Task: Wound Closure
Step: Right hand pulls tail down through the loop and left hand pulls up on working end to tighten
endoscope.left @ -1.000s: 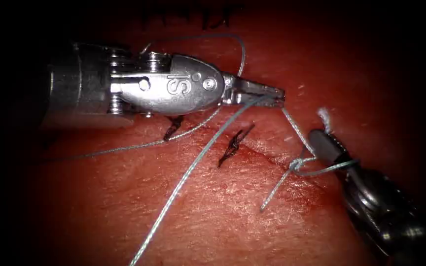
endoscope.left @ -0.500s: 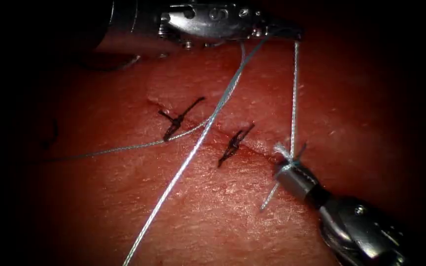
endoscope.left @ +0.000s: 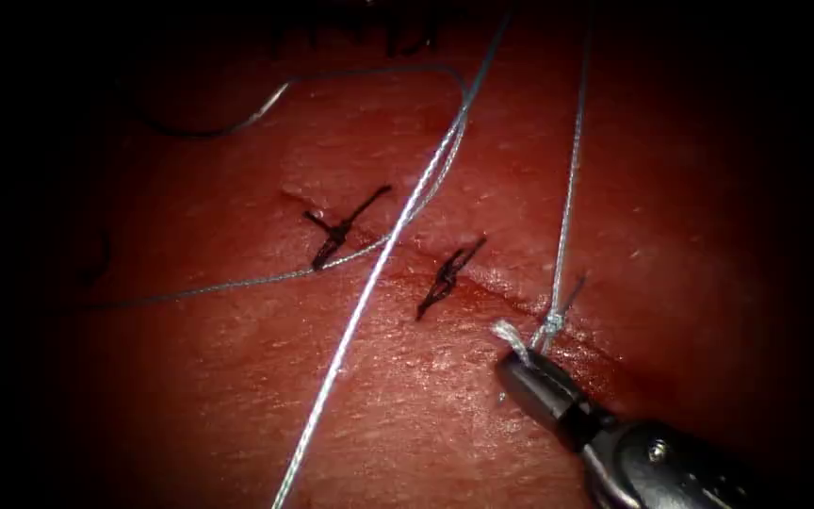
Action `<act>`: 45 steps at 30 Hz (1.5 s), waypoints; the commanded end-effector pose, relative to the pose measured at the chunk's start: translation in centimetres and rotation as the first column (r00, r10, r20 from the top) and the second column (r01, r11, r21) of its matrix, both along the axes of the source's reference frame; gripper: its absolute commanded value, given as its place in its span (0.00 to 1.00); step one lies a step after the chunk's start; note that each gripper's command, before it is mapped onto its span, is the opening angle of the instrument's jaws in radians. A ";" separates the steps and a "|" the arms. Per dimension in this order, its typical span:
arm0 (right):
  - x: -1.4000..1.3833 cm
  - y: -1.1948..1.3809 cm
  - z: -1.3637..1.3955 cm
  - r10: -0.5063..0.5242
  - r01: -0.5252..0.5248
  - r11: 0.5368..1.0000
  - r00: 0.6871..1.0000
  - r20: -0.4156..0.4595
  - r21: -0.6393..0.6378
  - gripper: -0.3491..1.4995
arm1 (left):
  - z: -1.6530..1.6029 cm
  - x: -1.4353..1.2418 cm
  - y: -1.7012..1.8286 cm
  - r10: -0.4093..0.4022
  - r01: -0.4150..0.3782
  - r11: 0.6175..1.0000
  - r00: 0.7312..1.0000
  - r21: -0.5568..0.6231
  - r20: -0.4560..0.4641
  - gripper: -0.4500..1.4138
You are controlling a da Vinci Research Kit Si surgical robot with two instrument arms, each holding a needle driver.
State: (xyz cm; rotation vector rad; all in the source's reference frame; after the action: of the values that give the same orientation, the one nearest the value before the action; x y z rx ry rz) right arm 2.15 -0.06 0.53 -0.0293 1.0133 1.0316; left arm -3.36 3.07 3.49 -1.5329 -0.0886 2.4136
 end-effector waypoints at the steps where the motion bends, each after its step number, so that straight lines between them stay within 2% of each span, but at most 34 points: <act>1: 0.08 -0.04 0.08 -0.021 0.021 1.000 1.000 0.000 -0.013 0.00 | 0.08 -0.07 0.06 -0.005 0.004 1.000 1.000 -0.007 -0.005 0.00; 8: 0.15 -0.04 0.13 -0.064 0.064 0.997 0.998 -0.014 -0.037 0.00 | 0.25 -0.13 0.13 -0.018 0.017 0.999 1.000 -0.029 -0.025 0.00; 16: 0.22 -0.32 0.04 -0.111 0.111 0.994 0.994 0.008 -0.004 0.00 | 0.42 -0.18 0.09 -0.025 0.023 0.999 0.999 -0.048 -0.041 0.00; 18: 0.24 -0.40 -0.01 -0.120 0.120 0.993 0.993 0.006 -0.001 0.00 | 0.44 -0.19 0.11 -0.026 0.024 0.998 0.999 -0.049 -0.042 0.00; 19: 0.27 -0.54 -0.06 -0.134 0.134 0.991 0.991 0.014 0.005 0.00 | 0.46 -0.20 0.15 -0.027 0.024 0.998 0.999 -0.056 -0.045 0.00; 26: 0.36 -0.78 -0.13 -0.150 0.150 0.989 0.989 0.013 0.000 0.00 | 0.51 -0.20 0.23 -0.030 0.026 0.997 0.998 -0.069 -0.053 0.00; 34: 0.34 -0.67 -0.11 -0.128 0.128 0.992 0.992 0.010 -0.012 0.00 | 0.33 -0.15 -0.09 -0.018 0.015 0.998 0.999 -0.059 -0.043 0.00; 40: 0.36 -0.68 -0.13 -0.136 0.136 0.990 0.991 0.018 -0.024 0.00 | 0.20 -0.09 -0.09 -0.012 0.010 0.998 0.999 -0.059 -0.030 0.00; 42: 0.38 -0.67 -0.12 -0.124 0.124 0.992 0.992 0.008 -0.038 0.38 | 0.10 -0.04 -0.11 -0.014 0.014 0.998 1.000 -0.054 -0.014 0.00; 43: 0.38 -0.67 -0.12 -0.124 0.124 0.992 0.992 0.008 -0.038 0.38 | 0.10 -0.04 -0.11 -0.014 0.014 0.998 1.000 -0.054 -0.014 0.00; 44: 0.38 -0.64 -0.13 -0.112 0.112 0.992 0.994 -0.002 -0.051 0.75 | 0.02 0.00 -0.14 -0.008 0.008 0.999 1.000 -0.052 -0.009 0.00; 45: 0.38 -0.64 -0.13 -0.112 0.112 0.992 0.994 -0.002 -0.051 0.75 | 0.02 0.00 -0.14 -0.008 0.008 0.999 1.000 -0.052 -0.009 0.00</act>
State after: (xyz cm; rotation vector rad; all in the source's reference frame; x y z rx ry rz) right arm 2.48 -0.63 0.33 -0.0219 1.0532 0.9040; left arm -3.24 2.84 3.35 -1.5542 -0.0302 2.4211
